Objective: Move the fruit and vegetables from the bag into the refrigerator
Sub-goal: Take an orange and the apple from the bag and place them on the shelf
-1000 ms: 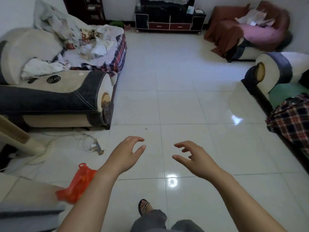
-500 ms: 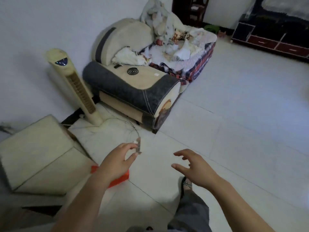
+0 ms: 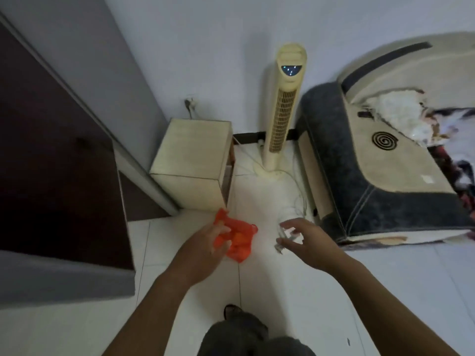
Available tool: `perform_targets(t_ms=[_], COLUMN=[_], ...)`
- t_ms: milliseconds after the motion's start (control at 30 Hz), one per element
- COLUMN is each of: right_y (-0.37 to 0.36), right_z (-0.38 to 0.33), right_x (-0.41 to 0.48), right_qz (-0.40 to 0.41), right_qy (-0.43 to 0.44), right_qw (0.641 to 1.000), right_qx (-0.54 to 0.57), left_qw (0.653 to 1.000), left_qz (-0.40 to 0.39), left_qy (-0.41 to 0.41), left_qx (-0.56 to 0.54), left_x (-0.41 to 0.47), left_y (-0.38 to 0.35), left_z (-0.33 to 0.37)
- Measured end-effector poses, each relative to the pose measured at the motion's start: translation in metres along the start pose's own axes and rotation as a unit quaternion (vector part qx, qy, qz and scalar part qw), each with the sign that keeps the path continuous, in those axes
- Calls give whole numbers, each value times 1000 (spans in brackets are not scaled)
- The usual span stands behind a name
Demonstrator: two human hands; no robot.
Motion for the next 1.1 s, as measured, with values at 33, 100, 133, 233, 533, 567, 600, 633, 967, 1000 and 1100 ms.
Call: perform_targets(t_ms=[33, 100, 133, 233, 533, 567, 600, 633, 967, 1000, 1100], right_y=[1, 0, 0, 4, -31, -42, -54, -68, -234, -250, -290], right_z=[-4, -7, -6, 0, 54, 68, 83, 100, 259, 268, 286], right_x=[12, 33, 44, 84, 252, 276, 300, 326, 581, 602, 651], right_qz=[-11, -41, -55, -97, -234, -243, -248, -250, -213, -211, -234], right_qy=[7, 11, 10, 13, 84, 90, 93, 95, 173, 185, 225], right_qw=[1000, 999, 998, 995, 966, 962, 960, 958, 944, 942, 925], right_qx=[-8, -18, -23, -29, -69, -81, -90, -101, -185, -183, -197], left_qw=[1000, 1000, 999, 997, 962, 956, 952, 949, 938, 947, 954], left_qz=[7, 11, 18, 41, 157, 167, 174, 177, 200, 180, 146], left_qy=[5, 13, 17, 46, 153, 163, 170, 174, 205, 210, 226], left_qx=[-10, -25, -30, -54, -165, -179, -188, -194, -198, -165, -135], left_x=[6, 22, 31, 56, 159, 179, 200, 221, 392, 403, 428], left_y=[2, 10, 15, 26, -26, -41, -57, -75, -245, -260, -302], left_z=[-3, -8, -12, -24, -117, -134, -153, -174, -429, -455, -520])
Point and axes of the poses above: each hand's wrist, its own x-axis towards the middle knuckle, its own y-axis out of the back of the hand, z = x × y, the point moved 5 cm from there along x, towards the middle knuckle, and after that the axes turned 14 degrees about -z, right-handed, at the moved point
